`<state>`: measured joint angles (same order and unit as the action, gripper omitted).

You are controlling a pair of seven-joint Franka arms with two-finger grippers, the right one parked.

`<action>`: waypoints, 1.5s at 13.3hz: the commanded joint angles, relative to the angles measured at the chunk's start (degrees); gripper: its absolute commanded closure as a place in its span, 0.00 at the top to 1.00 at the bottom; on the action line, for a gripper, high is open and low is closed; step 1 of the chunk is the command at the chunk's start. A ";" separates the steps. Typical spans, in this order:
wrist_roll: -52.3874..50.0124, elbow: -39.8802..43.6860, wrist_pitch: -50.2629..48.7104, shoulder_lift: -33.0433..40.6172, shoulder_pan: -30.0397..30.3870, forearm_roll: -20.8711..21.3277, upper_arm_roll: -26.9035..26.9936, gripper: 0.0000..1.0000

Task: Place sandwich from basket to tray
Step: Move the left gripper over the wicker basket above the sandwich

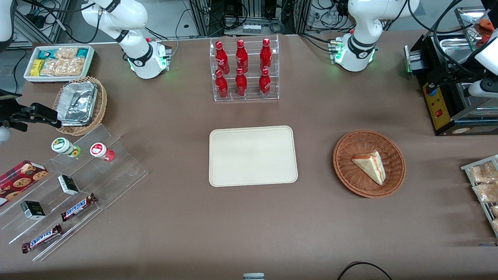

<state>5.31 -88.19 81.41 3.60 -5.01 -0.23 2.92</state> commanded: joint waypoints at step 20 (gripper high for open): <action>-26.65 -20.34 33.35 -13.61 -0.97 -1.87 0.78 1.00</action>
<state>-17.91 -106.41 111.45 -9.38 -5.46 -0.51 3.38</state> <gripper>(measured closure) 0.000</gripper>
